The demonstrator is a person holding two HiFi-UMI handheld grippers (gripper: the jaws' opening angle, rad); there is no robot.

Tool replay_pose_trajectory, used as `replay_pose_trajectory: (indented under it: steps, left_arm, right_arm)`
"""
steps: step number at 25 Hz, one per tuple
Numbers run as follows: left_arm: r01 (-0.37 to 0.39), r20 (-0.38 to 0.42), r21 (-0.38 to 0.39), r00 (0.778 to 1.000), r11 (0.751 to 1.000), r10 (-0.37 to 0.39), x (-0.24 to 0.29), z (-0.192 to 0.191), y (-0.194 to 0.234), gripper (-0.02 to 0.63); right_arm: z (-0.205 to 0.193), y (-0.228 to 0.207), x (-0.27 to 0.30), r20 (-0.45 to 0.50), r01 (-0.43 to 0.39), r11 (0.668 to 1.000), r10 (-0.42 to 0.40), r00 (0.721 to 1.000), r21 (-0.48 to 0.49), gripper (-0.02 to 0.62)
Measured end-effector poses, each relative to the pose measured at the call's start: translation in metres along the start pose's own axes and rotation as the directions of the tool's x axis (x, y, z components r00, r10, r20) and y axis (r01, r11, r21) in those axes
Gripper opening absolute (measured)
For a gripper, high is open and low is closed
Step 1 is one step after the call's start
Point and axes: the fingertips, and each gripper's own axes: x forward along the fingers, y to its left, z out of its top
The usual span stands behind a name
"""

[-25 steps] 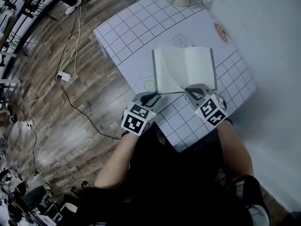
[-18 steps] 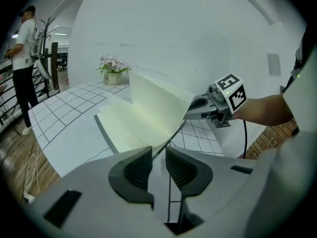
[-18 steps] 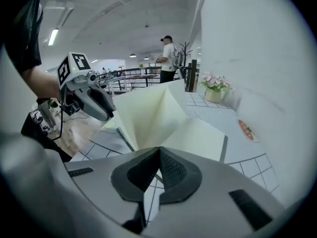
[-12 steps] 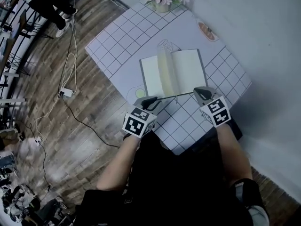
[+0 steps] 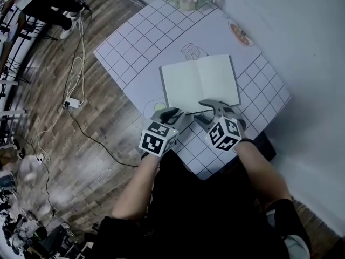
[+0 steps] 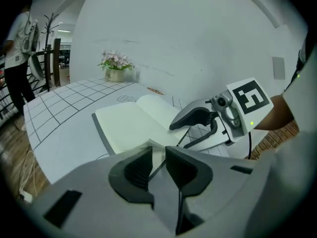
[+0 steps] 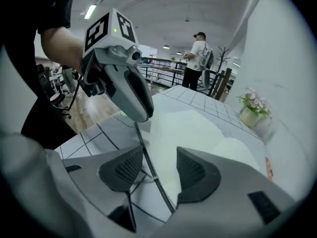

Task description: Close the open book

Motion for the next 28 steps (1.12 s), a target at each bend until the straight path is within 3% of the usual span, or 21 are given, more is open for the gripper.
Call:
replay_pose_trajectory:
  steps: [4, 5, 6, 7, 9, 13, 17, 19, 21, 24, 28]
  left_arm:
    - [0.007, 0.07, -0.004, 0.998, 1.0, -0.007, 0.0, 0.012, 0.002, 0.067]
    - [0.01, 0.086, -0.001, 0.996, 1.0, -0.009, 0.0, 0.016, 0.003, 0.067]
    - [0.01, 0.099, 0.001, 0.995, 1.0, -0.011, -0.001, 0.019, 0.003, 0.067]
    - [0.01, 0.111, 0.003, 0.994, 1.0, -0.01, -0.002, 0.021, 0.004, 0.066]
    - [0.007, 0.126, 0.002, 0.992, 1.0, -0.007, -0.006, 0.022, 0.006, 0.066]
    - [-0.005, 0.086, -0.008, 0.996, 1.0, 0.005, -0.011, 0.006, 0.013, 0.066]
    - [-0.03, 0.059, -0.049, 0.998, 0.998, 0.033, -0.014, -0.016, 0.024, 0.067]
    - [-0.032, 0.047, -0.067, 0.998, 0.997, 0.035, -0.014, -0.024, 0.024, 0.067]
    - [-0.027, 0.035, -0.072, 0.999, 0.997, 0.03, -0.014, -0.029, 0.021, 0.066]
    - [-0.025, 0.029, -0.064, 0.999, 0.998, 0.026, -0.016, -0.029, 0.016, 0.066]
    - [-0.027, 0.031, -0.044, 0.999, 0.999, 0.028, -0.019, -0.026, 0.017, 0.067]
  right_arm:
    - [0.015, 0.005, 0.028, 0.006, -0.034, 0.998, 0.034, 0.999, -0.05, 0.215]
    - [0.016, 0.002, 0.033, 0.003, -0.016, 0.998, 0.016, 1.0, -0.056, 0.181]
    - [0.017, -0.001, 0.036, 0.002, 0.001, 0.999, -0.001, 1.0, -0.054, 0.099]
    - [0.017, -0.003, 0.037, 0.004, 0.01, 0.999, -0.01, 1.0, -0.043, 0.073]
    - [0.019, -0.006, 0.033, 0.027, 0.01, 1.0, -0.01, 1.0, 0.001, 0.016]
    - [0.02, -0.03, 0.003, 0.102, 0.043, 0.989, -0.058, 0.993, 0.144, 0.009]
    - [0.008, -0.048, -0.029, 0.162, 0.09, 0.945, -0.146, 0.976, 0.313, 0.009]
    - [-0.008, -0.054, -0.042, 0.162, 0.13, 0.906, -0.211, 0.964, 0.403, 0.009]
    - [-0.032, -0.06, -0.053, 0.139, 0.161, 0.842, -0.268, 0.954, 0.515, 0.015]
    - [-0.066, -0.065, -0.063, 0.11, 0.151, 0.703, -0.311, 0.944, 0.695, 0.054]
    - [-0.096, -0.076, -0.083, 0.08, 0.161, 0.517, -0.411, 0.908, 0.841, 0.13]
